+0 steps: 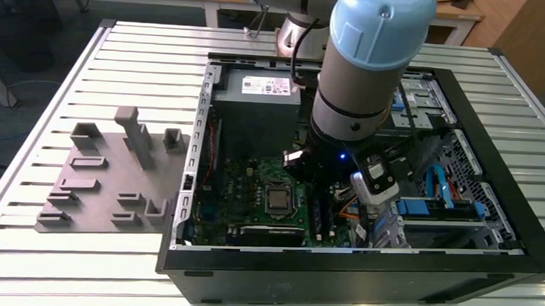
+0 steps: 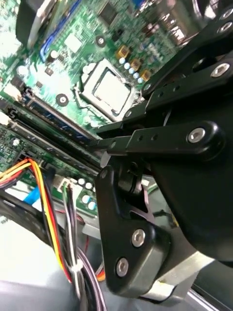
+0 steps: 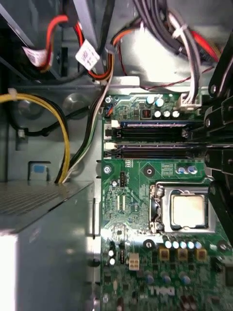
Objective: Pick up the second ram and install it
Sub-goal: 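Insert the second ram into the second slot, then press down the second ram until it locks into place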
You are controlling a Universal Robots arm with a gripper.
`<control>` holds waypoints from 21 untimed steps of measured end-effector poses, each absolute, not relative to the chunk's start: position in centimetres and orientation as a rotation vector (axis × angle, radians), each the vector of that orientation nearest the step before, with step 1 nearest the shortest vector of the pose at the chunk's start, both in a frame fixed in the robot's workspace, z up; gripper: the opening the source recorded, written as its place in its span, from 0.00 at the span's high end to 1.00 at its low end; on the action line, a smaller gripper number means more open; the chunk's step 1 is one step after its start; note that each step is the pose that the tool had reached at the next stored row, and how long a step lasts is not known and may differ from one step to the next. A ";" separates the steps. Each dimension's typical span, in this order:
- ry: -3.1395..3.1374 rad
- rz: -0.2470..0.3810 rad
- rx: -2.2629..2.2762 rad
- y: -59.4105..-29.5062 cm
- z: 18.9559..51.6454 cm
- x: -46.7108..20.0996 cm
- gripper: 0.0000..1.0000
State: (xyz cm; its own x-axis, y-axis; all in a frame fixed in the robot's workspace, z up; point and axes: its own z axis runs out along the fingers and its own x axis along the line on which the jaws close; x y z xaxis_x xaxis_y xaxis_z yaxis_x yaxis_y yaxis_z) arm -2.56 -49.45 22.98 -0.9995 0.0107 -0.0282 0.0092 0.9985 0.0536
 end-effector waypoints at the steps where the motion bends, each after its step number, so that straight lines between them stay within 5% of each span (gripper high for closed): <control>1: 3.112 0.083 0.015 -49.4 23.4 -2.6 0.82; 4: 3.112 0.083 0.015 -49.3 24.1 -2.5 0.83; 6: 3.112 0.083 0.015 -49.3 24.5 -2.6 0.93; 21: 3.112 0.084 0.015 -49.3 24.6 -2.6 0.93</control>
State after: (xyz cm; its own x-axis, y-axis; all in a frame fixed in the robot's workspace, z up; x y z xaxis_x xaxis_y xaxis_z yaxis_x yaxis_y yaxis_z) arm -2.55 -49.26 24.62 -0.9995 0.0107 -0.0282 0.0092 0.9985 0.0540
